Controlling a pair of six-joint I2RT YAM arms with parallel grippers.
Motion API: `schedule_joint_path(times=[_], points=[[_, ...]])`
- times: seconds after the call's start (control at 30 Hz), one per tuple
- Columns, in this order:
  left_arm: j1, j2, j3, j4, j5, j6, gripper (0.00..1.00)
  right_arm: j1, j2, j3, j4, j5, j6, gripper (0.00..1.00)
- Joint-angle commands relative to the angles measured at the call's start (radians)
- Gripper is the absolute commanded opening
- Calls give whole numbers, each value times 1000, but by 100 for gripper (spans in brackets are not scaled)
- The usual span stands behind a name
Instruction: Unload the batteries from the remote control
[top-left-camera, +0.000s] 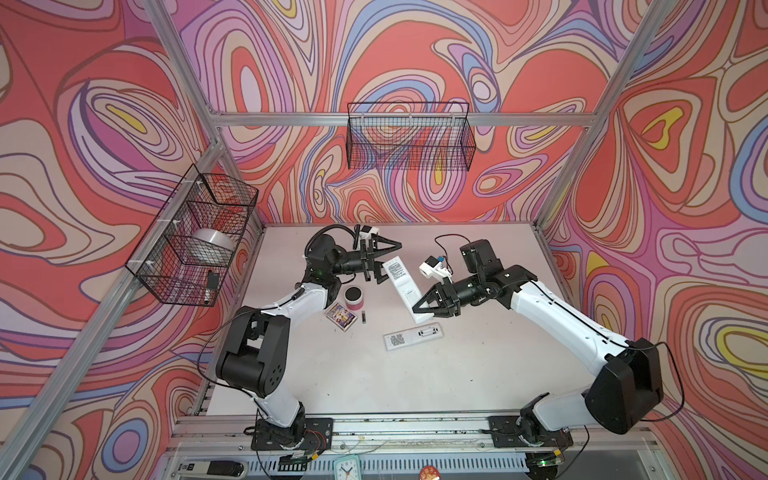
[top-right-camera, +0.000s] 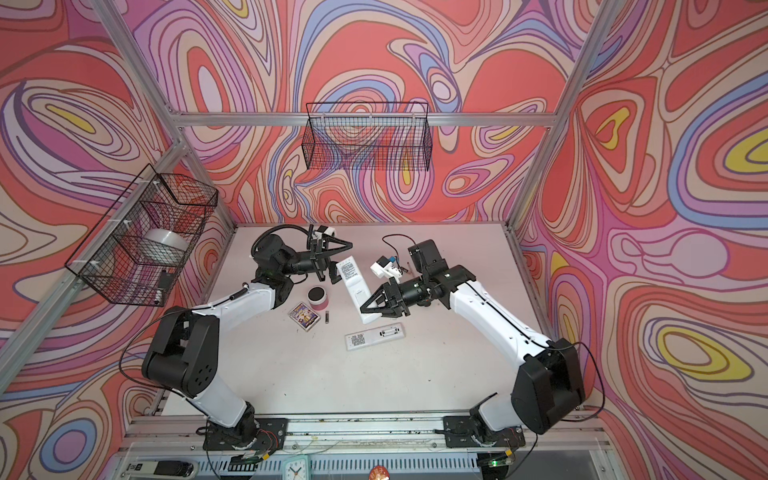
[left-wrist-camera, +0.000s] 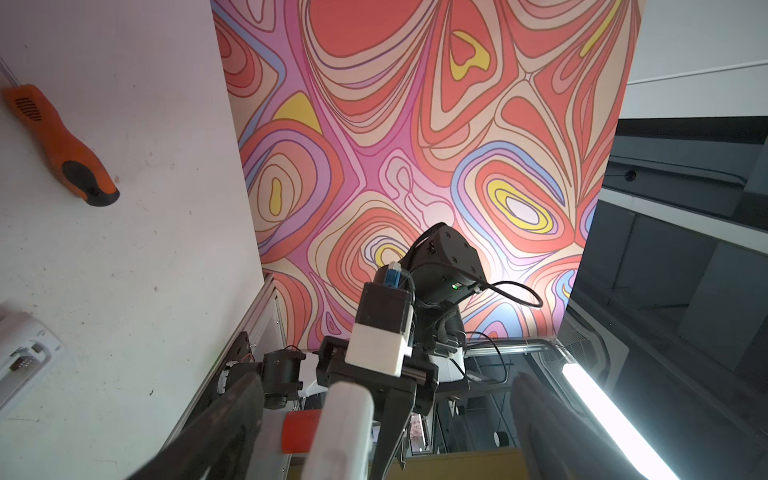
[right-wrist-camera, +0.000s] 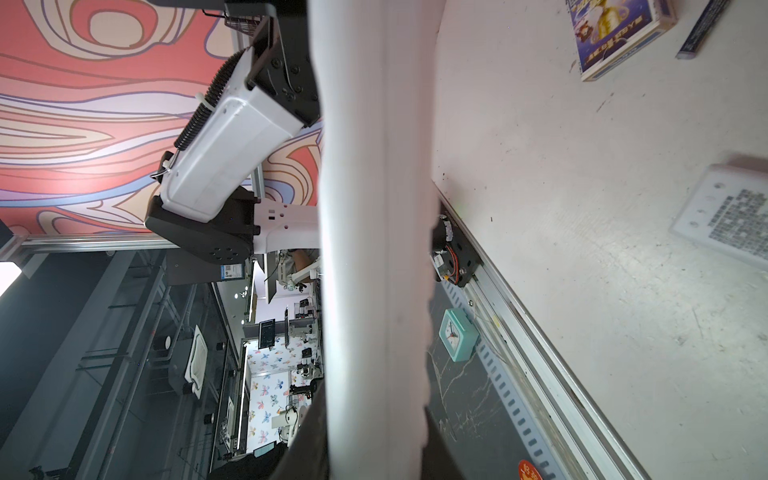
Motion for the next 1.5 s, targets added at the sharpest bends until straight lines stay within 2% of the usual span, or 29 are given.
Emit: schedule_joint_path(times=[0.0, 0.2, 0.3, 0.43, 0.5, 0.57, 0.67, 0.73, 0.8, 0.87, 0.97, 1.0, 1.07, 1.1, 1.13, 1.2, 1.23, 1.33, 1.47], points=[[0, -57, -19, 17, 60, 21, 100, 0, 14, 25, 6, -22, -20, 21], [1, -116, -22, -189, 78, 183, 100, 1, 35, 29, 20, -15, -14, 22], [0, -116, -21, -195, 83, 190, 89, 1, 41, 25, 14, -18, -18, 22], [0, -102, -18, -189, 90, 181, 64, 0, 46, 28, -13, -23, -37, 22], [-1, -98, -19, -191, 90, 176, 43, 0, 46, 27, -24, -25, -45, 22], [0, -91, -22, -175, 90, 162, 38, 1, 44, 24, -35, -23, -54, 22], [0, -83, -21, -156, 92, 144, 22, 0, 38, 15, -39, -22, -56, 22], [0, -78, -16, -153, 94, 137, 6, 0, 35, 12, -40, -15, -58, 24], [1, -76, -13, -143, 92, 132, 4, 0, 33, 15, -46, -5, -61, 30], [0, -74, -11, -145, 85, 135, 4, -1, 36, 28, -70, 18, -75, 44], [-1, -79, -10, -200, 57, 186, 3, -12, 37, 78, -164, 120, -129, 79], [1, -86, -8, -269, 33, 247, 3, -23, 34, 100, -207, 184, -154, 97], [1, -113, 6, -500, -30, 423, 3, -51, 10, 125, -241, 325, -162, 98], [1, -129, 24, -652, -87, 532, 2, -68, -10, 130, -249, 434, -145, 98], [2, -144, 44, -783, -159, 630, 3, -85, -35, 118, -236, 529, -106, 99], [0, -172, 56, -940, -317, 730, 2, -108, -83, 78, -184, 642, -24, 98], [-2, -189, 38, -957, -405, 734, 2, -109, -103, 60, -150, 698, 16, 98], [-17, -231, -45, -879, -612, 686, 3, -109, -113, 22, -63, 758, 116, 98], [-60, -243, -101, -822, -799, 694, 5, -107, -74, 7, 24, 757, 177, 98]])
